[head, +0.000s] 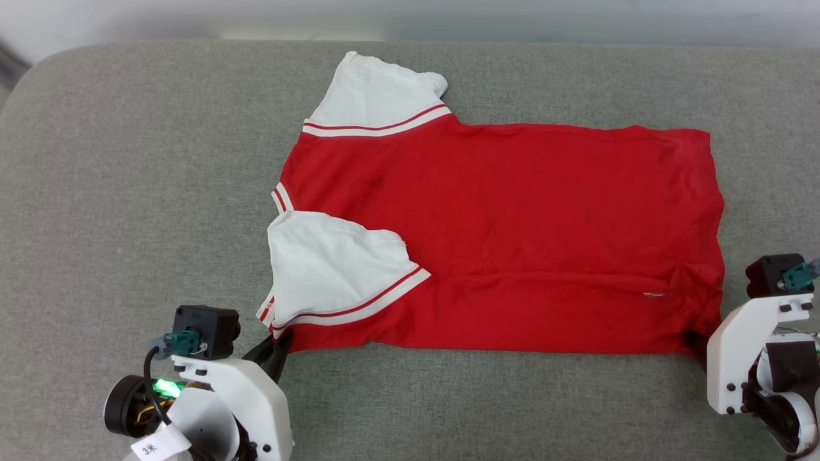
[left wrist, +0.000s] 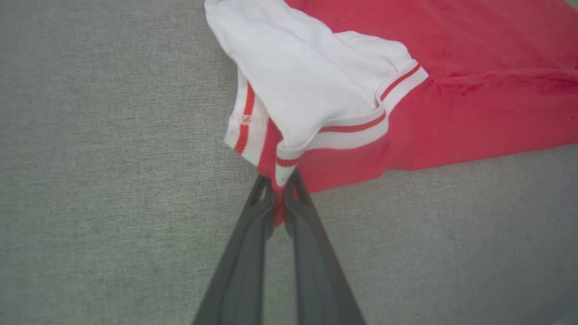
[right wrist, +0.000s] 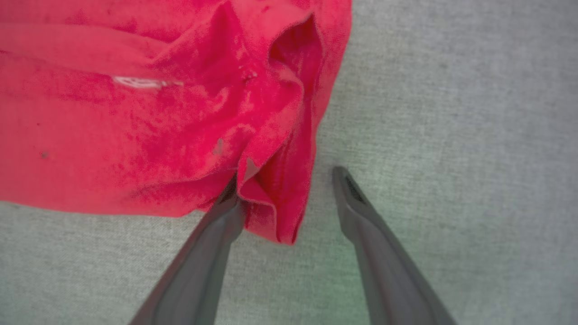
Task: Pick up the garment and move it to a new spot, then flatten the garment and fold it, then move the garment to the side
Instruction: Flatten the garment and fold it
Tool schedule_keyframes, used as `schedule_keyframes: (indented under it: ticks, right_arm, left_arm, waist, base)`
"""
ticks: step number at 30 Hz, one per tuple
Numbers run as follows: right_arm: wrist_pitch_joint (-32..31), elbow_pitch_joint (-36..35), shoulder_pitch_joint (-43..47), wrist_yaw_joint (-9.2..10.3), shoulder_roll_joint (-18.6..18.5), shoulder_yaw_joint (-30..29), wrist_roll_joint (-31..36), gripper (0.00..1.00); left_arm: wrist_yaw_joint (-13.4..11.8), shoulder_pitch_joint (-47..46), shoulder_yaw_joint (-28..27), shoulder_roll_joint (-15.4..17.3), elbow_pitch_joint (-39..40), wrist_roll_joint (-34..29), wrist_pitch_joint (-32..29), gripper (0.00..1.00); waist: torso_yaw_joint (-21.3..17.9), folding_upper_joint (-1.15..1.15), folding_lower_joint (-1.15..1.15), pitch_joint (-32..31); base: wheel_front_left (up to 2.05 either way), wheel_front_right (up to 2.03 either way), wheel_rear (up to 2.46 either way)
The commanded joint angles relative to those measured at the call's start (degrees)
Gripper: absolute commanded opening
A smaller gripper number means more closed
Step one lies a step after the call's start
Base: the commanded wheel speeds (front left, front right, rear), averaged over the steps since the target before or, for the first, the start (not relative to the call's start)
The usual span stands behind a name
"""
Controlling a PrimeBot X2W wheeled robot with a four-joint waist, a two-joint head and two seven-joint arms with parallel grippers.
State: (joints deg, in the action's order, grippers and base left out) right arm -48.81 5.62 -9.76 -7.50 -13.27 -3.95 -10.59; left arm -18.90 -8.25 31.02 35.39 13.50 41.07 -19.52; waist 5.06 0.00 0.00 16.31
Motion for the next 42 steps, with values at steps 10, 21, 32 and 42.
schedule_keyframes:
  ticks: [10, 21, 32, 42]
  right_arm:
    - [0.03, 4.72, 2.16, 0.03, -1.76, 2.99, -2.05, 0.0]
    - [-0.7, -0.35, 7.76, 0.05, -7.06, 1.94, -5.99, 0.0]
    - [-4.55, -8.05, 18.32, 0.05, -7.44, -1.98, -8.42, 0.0]
    - [-3.01, -6.01, 19.52, 0.04, -5.95, -0.75, -6.83, 0.0]
  left_arm:
    - [0.53, 2.31, 0.69, 1.37, -1.7, 1.09, -1.16, 0.0]
    - [0.07, 10.05, 1.48, 5.07, -0.46, 2.78, -2.15, 0.0]
    - [0.28, 15.27, 4.74, 3.6, -0.93, 3.87, -1.98, 0.0]
    - [3.23, 13.94, 6.61, 0.49, -8.97, 4.22, 0.02, 0.0]
  waist:
    - [-0.76, 0.0, 0.0, -2.6]
    - [-1.58, 0.0, 0.0, -9.59]
    - [-2.1, 0.0, 0.0, -11.28]
    - [-2.31, 0.0, 0.0, -10.83]
  base:
    - [0.0, 0.0, 0.0]
    - [0.0, 0.0, 0.0]
    - [0.0, 0.0, 0.0]
    - [0.0, 0.0, 0.0]
